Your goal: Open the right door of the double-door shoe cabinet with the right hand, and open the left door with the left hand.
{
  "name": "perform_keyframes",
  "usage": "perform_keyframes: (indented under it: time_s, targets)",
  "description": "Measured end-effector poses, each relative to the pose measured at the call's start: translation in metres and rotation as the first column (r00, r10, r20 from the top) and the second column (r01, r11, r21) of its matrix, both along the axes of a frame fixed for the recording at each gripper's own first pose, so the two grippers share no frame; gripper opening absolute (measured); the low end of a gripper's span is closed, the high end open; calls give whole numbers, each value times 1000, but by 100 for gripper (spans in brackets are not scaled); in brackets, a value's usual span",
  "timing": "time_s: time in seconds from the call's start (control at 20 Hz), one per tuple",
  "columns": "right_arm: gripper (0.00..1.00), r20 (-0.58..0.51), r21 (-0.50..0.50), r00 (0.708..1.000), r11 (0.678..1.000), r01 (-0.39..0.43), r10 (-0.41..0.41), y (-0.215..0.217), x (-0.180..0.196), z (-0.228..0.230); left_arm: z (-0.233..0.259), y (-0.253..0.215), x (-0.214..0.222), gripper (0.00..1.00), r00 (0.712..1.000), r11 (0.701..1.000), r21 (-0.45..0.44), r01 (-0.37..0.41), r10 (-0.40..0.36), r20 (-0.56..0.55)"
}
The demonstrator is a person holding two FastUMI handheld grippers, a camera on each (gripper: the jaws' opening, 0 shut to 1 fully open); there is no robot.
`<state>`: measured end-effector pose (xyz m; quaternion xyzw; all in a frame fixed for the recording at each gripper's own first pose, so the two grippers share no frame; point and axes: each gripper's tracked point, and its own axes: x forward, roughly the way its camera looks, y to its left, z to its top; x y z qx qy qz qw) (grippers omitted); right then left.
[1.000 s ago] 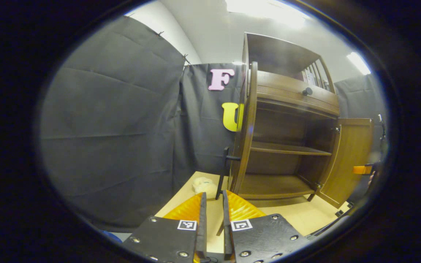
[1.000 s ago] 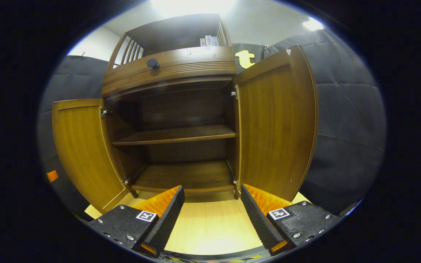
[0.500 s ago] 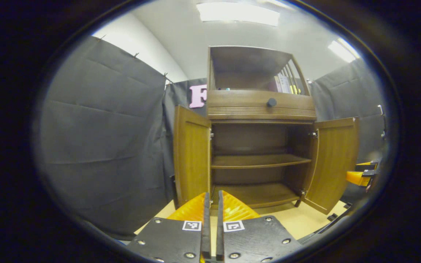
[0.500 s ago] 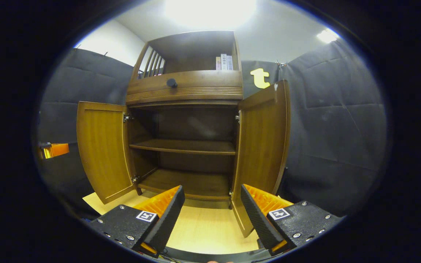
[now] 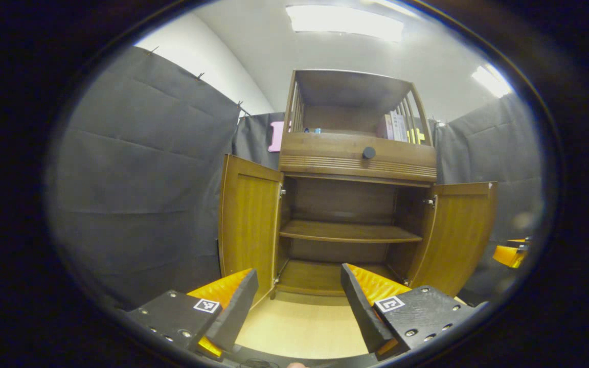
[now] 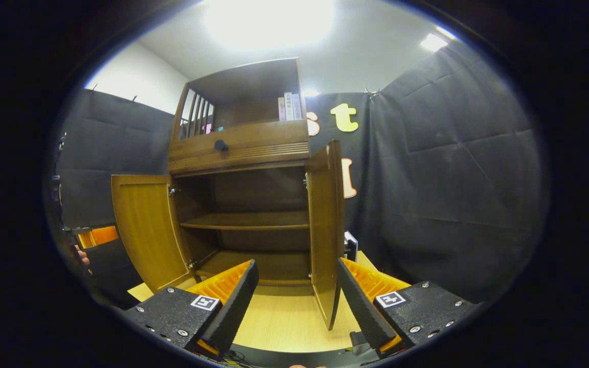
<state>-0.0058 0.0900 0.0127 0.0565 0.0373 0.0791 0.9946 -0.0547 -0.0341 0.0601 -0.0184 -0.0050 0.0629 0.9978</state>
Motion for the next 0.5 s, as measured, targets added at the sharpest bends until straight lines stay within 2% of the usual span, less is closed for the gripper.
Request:
perform_keyframes:
  time_s: [0.05, 0.1, 0.15, 0.2, 0.25, 0.3, 0.4, 0.45, 0.5]
  targets:
    - [95, 10, 7, 1000, 1000, 11, -11, -7, -1, 5, 3, -1, -3, 98, 1000, 1000, -24, -3, 3, 8]
    - [91, 13, 13, 1000, 1000, 21, -21, -13, -2, 5, 7, 4, -8, 98, 1000, 999, -37, -17, 18, 15]
    - [95, 15, 16, 999, 999, 32, -32, -19, -4, 6, 9, 12, -13, 98, 999, 998, -38, -41, 42, 20]
    - [95, 13, 15, 999, 999, 46, -46, -24, -5, 5, 10, 21, -18, 98, 998, 998, -31, -62, 63, 23]
    - [91, 8, 14, 998, 998, 59, -59, -30, -6, 3, 9, 27, -22, 97, 997, 997, -26, -78, 78, 22]
    - [95, 3, 14, 997, 997, 72, -72, -33, -7, 1, 8, 30, -23, 98, 996, 996, -23, -87, 88, 20]
    - [95, -6, 20, 995, 995, 96, -96, -38, -4, -2, 7, 36, -26, 98, 995, 996, -13, -94, 94, 24]
    - [99, -12, 26, 994, 994, 105, -105, -38, -2, -4, 7, 37, -26, 98, 995, 996, 3, -91, 91, 29]
    - [91, -15, 33, 993, 993, 114, -113, -37, 0, -3, 9, 39, -24, 98, 995, 996, 25, -90, 89, 38]
